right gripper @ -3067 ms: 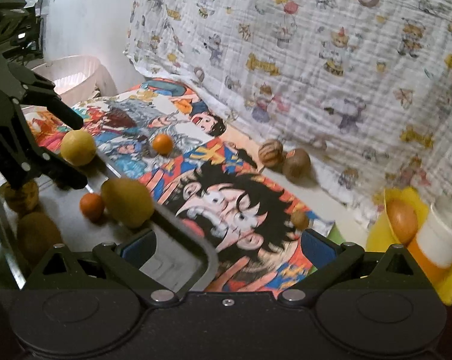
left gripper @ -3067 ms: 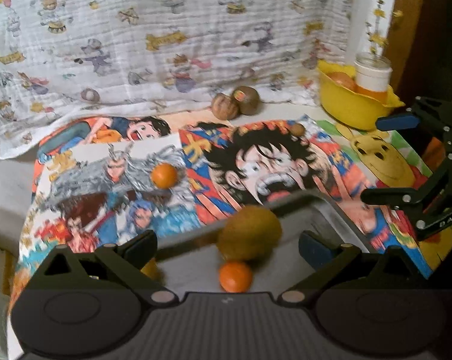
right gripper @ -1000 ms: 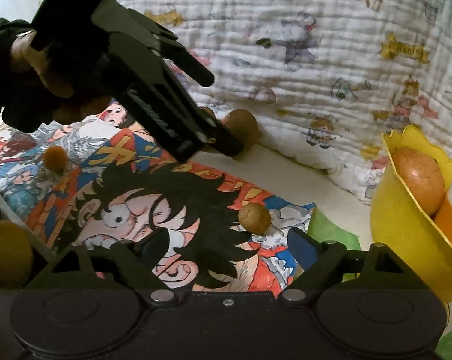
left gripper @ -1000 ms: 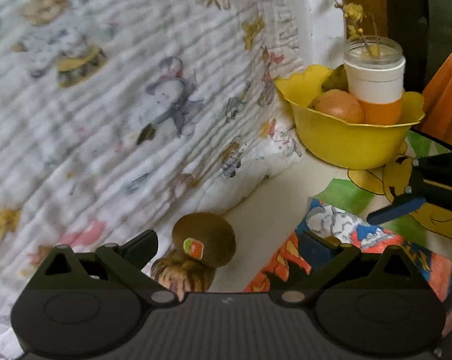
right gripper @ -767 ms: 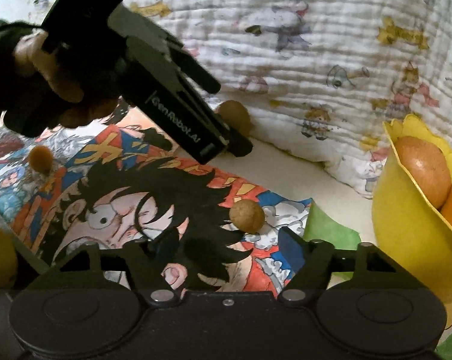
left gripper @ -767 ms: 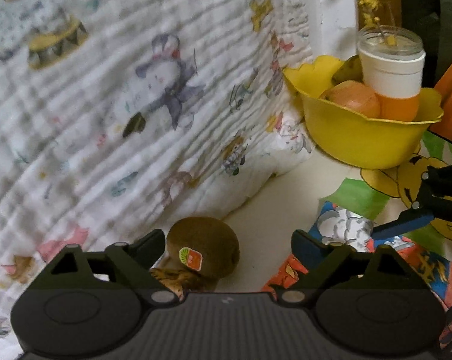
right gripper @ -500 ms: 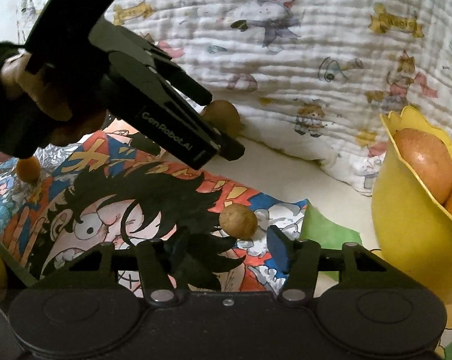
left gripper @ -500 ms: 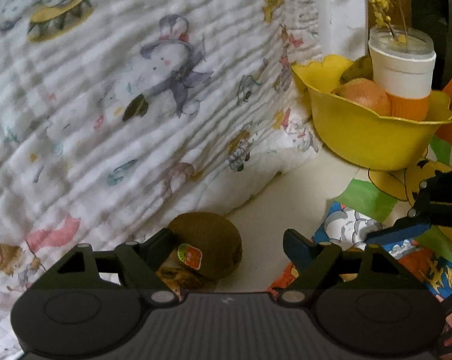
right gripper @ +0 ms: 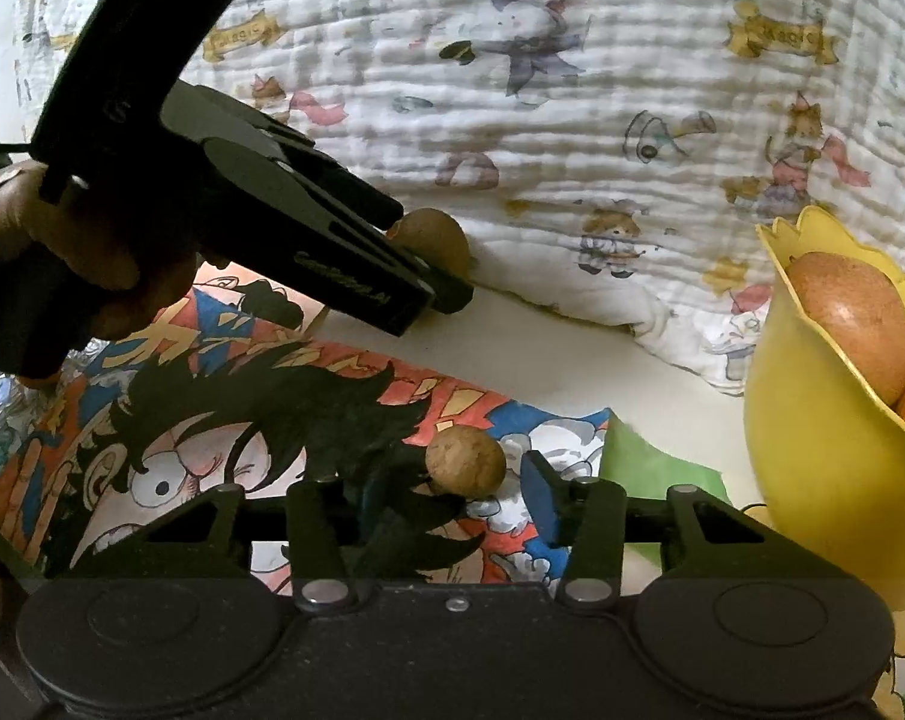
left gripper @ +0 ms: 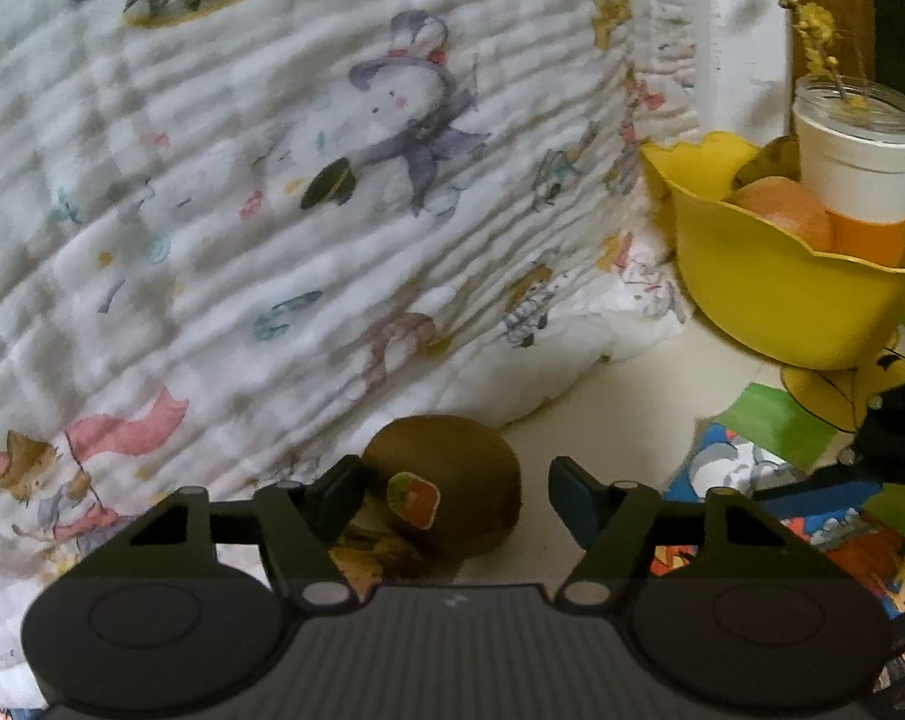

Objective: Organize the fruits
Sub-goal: 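Grasp the stickered kiwi with the left tool while the right tool grasps the small brown fruit, then carry the kiwi and small brown fruit over the tray and release both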

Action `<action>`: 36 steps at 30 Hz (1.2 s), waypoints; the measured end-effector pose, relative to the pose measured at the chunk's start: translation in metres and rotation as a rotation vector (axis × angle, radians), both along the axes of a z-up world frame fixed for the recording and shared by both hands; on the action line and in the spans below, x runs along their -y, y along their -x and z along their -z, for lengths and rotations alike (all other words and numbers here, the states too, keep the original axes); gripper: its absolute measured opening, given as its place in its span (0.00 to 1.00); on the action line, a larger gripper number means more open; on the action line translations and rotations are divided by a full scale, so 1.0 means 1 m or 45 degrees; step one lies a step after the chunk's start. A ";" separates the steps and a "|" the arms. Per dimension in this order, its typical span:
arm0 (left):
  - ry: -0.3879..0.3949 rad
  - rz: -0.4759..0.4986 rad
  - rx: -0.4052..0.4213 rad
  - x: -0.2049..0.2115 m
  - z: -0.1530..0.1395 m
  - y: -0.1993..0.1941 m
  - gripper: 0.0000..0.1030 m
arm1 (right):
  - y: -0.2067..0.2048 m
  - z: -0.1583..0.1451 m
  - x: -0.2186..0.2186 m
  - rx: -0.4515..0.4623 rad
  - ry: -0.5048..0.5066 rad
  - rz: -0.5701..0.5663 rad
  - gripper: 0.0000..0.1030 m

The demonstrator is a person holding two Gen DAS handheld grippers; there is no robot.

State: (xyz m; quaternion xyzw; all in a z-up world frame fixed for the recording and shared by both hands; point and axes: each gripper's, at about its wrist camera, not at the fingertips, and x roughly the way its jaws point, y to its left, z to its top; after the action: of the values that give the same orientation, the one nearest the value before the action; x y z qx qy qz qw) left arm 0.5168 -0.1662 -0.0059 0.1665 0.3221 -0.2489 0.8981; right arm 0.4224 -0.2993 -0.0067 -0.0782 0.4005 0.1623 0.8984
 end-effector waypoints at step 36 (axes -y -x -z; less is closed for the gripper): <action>0.124 -0.077 -0.088 0.003 -0.009 0.034 0.60 | 0.024 -0.010 0.008 0.023 -0.071 0.010 0.30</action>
State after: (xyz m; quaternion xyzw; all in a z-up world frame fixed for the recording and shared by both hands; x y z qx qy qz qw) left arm 0.4829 -0.1694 0.0032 0.1042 0.3455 -0.2426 0.9005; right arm 0.3989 -0.3072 0.0037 -0.0531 0.3879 0.1692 0.9045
